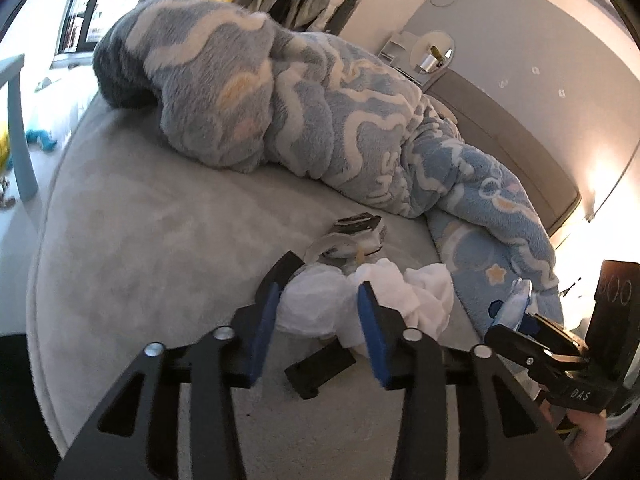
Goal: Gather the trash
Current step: 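Grasp the white tissue ball with the left tool while right tool lifts the wipes pack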
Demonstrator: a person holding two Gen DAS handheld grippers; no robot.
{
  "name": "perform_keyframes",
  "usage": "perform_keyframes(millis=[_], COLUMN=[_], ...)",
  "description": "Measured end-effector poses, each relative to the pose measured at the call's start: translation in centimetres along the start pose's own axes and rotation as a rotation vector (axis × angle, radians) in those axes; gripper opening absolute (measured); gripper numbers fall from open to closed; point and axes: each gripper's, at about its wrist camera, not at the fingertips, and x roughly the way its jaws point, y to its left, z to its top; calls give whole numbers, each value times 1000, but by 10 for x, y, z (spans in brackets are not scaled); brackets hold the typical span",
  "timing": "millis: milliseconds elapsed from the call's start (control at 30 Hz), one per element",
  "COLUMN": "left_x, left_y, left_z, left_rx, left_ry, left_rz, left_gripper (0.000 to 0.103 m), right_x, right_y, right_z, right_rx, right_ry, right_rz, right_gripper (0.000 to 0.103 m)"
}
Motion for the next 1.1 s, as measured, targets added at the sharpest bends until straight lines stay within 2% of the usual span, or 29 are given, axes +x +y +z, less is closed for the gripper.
perform_keyframes(millis=[67,200,433,567,800,1100], left_x=[0,-7,-32,-50,-82,-120], left_y=[7,10,5,3,8,45], left_z=[-1,-1,6,7,4,-6], left_rx=[-50,-63,-30,14,88,70], left_ry=[1,-5,-52,-61,-78,-85], left_rz=[-44,-75,-54,-16,114,209], left_gripper=[38,37,36,36,37,37], right_x=[-1,-1,-7,-12,-7,14], right_y=[1,5,24,38,75,130], right_z=[1,4,15,23,32,37], right_rx=[-3,-6,-31,-39,-80,-125], right_ry=[-2,-4,-31,-48,-46,-17], right_rz=[-1,4,23,38,73,138], right_gripper=[71,71,71,71,71,71])
